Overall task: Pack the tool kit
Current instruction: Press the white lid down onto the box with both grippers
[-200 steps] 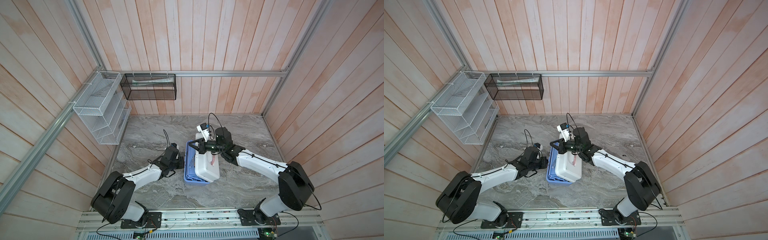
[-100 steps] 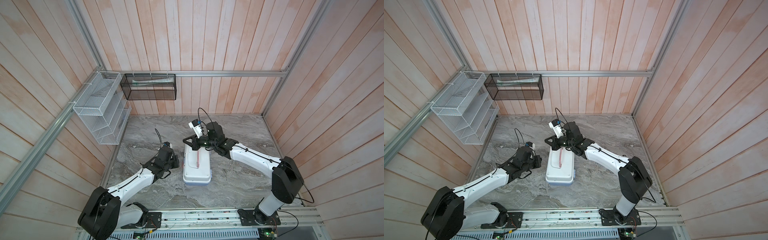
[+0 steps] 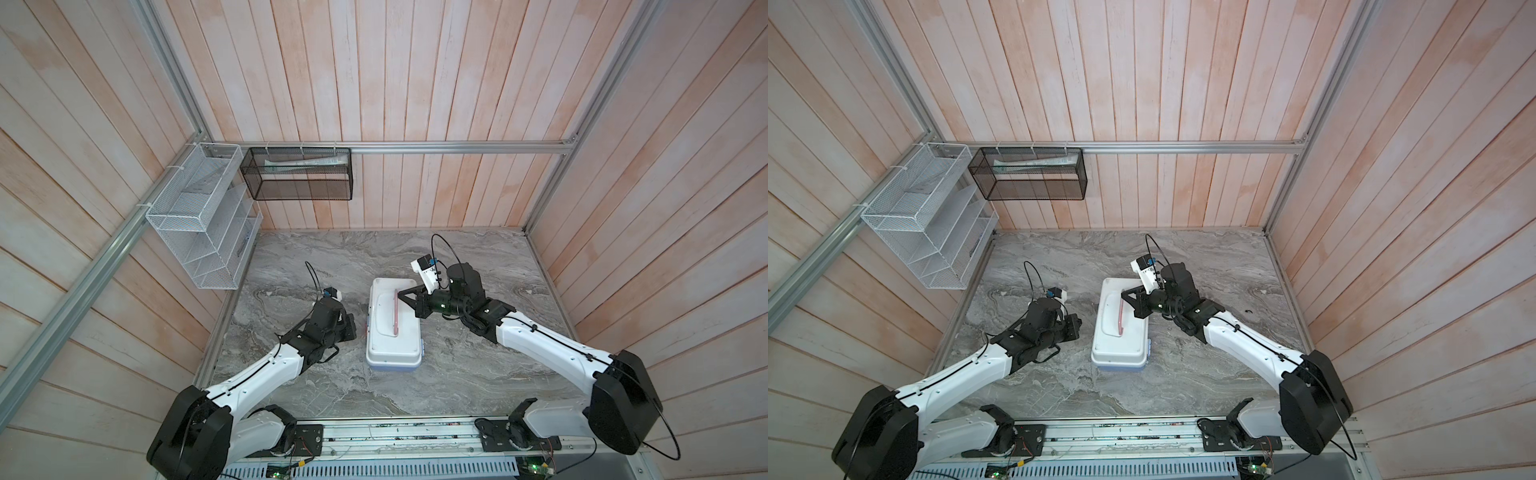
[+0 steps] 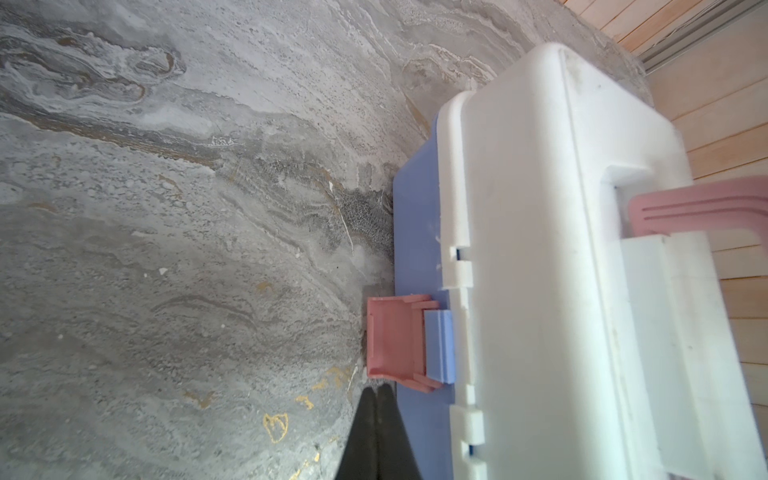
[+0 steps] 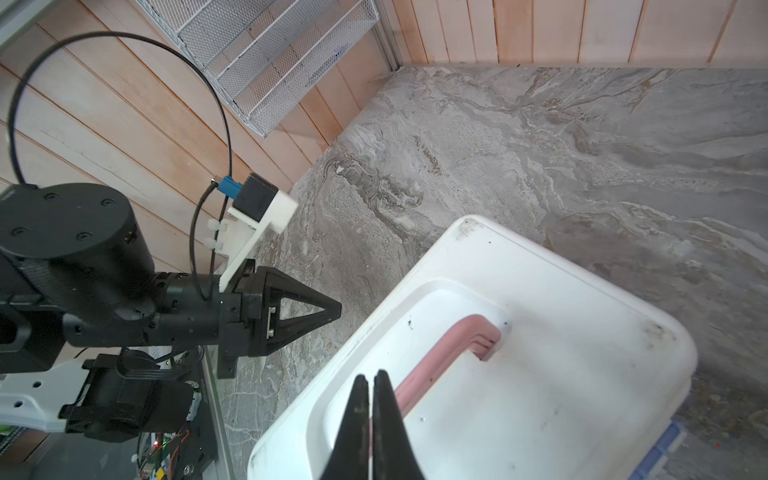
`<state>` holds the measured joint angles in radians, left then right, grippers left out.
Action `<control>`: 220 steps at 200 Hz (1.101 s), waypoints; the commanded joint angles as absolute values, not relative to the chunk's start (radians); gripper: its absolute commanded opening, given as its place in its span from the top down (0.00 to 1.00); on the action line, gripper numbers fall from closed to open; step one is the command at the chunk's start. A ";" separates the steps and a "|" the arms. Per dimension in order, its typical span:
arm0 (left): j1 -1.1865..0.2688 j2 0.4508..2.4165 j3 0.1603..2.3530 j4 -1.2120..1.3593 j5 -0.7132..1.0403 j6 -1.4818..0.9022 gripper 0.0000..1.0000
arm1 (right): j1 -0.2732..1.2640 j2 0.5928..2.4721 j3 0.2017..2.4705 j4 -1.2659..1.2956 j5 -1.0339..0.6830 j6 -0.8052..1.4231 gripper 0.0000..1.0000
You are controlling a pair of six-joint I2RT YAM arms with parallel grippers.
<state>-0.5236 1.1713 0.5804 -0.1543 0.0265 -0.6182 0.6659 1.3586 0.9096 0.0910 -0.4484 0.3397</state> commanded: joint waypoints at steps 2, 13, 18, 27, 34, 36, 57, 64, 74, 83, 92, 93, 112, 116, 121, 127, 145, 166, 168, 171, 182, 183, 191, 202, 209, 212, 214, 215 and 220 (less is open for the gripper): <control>-0.520 1.135 0.581 -0.164 0.038 -0.624 0.98 | 0.669 1.404 0.897 0.151 -0.477 0.338 1.00; -0.520 1.122 0.578 -0.168 0.037 -0.623 0.98 | 0.669 1.431 0.900 0.182 -0.501 0.345 1.00; -0.520 1.117 0.575 -0.171 0.035 -0.623 0.98 | 0.669 1.441 0.903 0.190 -0.511 0.348 1.00; -0.520 1.109 0.571 -0.177 0.030 -0.625 0.98 | 0.670 1.469 0.916 0.210 -0.538 0.354 1.00; -0.520 1.101 0.569 -0.181 0.028 -0.627 0.98 | 0.673 1.492 0.930 0.215 -0.553 0.356 1.00; -0.520 1.099 0.568 -0.182 0.028 -0.627 0.98 | 0.674 1.499 0.934 0.218 -0.557 0.355 1.00; -0.520 1.073 0.561 -0.195 0.028 -0.635 0.98 | 0.688 1.570 0.977 0.234 -0.587 0.351 1.00; -0.520 1.061 0.558 -0.202 0.028 -0.637 0.98 | 0.692 1.596 0.988 0.249 -0.598 0.351 1.00; -0.520 1.041 0.559 -0.212 0.030 -0.637 0.98 | 0.698 1.630 1.004 0.265 -0.616 0.353 1.00; -0.520 1.022 0.557 -0.221 0.029 -0.637 0.98 | 0.702 1.663 1.022 0.275 -0.630 0.354 1.00; -0.520 1.002 0.551 -0.225 0.029 -0.637 0.98 | 0.705 1.695 1.041 0.280 -0.644 0.355 1.00; -0.520 0.999 0.551 -0.225 0.029 -0.637 0.98 | 0.705 1.700 1.045 0.279 -0.646 0.355 1.00; -0.520 0.959 0.542 -0.236 0.029 -0.635 0.98 | 0.707 1.763 1.086 0.276 -0.663 0.357 1.00; -0.520 0.952 0.540 -0.237 0.033 -0.635 0.97 | 0.707 1.774 1.091 0.272 -0.661 0.358 1.00; -0.520 0.945 0.540 -0.234 0.038 -0.631 0.97 | 0.707 1.789 1.101 0.264 -0.654 0.360 1.00; -0.520 0.936 0.539 -0.231 0.050 -0.627 0.96 | 0.707 1.806 1.117 0.243 -0.637 0.365 1.00; -0.525 0.918 0.536 -0.199 0.100 -0.609 0.92 | 0.707 1.847 1.164 0.170 -0.603 0.368 1.00; -0.543 0.923 0.526 -0.147 0.146 -0.604 0.85 | 0.707 1.848 1.194 0.104 -0.589 0.352 1.00; -0.546 0.924 0.525 -0.143 0.149 -0.603 0.84 | 0.707 1.844 1.195 0.101 -0.588 0.350 1.00; -0.551 0.928 0.525 -0.135 0.152 -0.603 0.84 | 0.707 1.837 1.196 0.097 -0.587 0.348 1.00; -0.571 0.946 0.519 -0.112 0.159 -0.603 0.82 | 0.707 1.795 1.189 0.096 -0.558 0.349 0.99; -0.574 0.948 0.519 -0.109 0.158 -0.603 0.82 | 0.707 1.789 1.186 0.096 -0.554 0.349 0.98; -0.590 0.959 0.514 -0.088 0.163 -0.599 0.81 | 0.704 1.748 1.180 0.093 -0.516 0.361 0.90; -0.617 0.974 0.498 -0.037 0.175 -0.588 0.78 | 0.693 1.691 1.159 0.082 -0.461 0.380 0.83; -0.631 0.983 0.489 -0.012 0.172 -0.585 0.76 | 0.679 1.656 1.139 0.087 -0.449 0.394 0.80; -0.635 0.987 0.485 -0.002 0.172 -0.584 0.76 | 0.671 1.641 1.129 0.092 -0.448 0.399 0.79; -0.637 0.990 0.484 0.004 0.173 -0.583 0.75 | 0.666 1.631 1.121 0.095 -0.448 0.403 0.78; -0.639 0.991 0.483 0.007 0.175 -0.581 0.75 | 0.664 1.627 1.116 0.097 -0.448 0.405 0.78; -0.642 0.999 0.479 0.018 0.179 -0.580 0.75 | 0.650 1.601 1.096 0.101 -0.446 0.411 0.77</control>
<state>-0.6144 0.9726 0.5083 -0.0864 0.1432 -0.6052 0.6952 1.7378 1.1492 0.1158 -0.5198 0.3767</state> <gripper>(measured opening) 0.243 0.204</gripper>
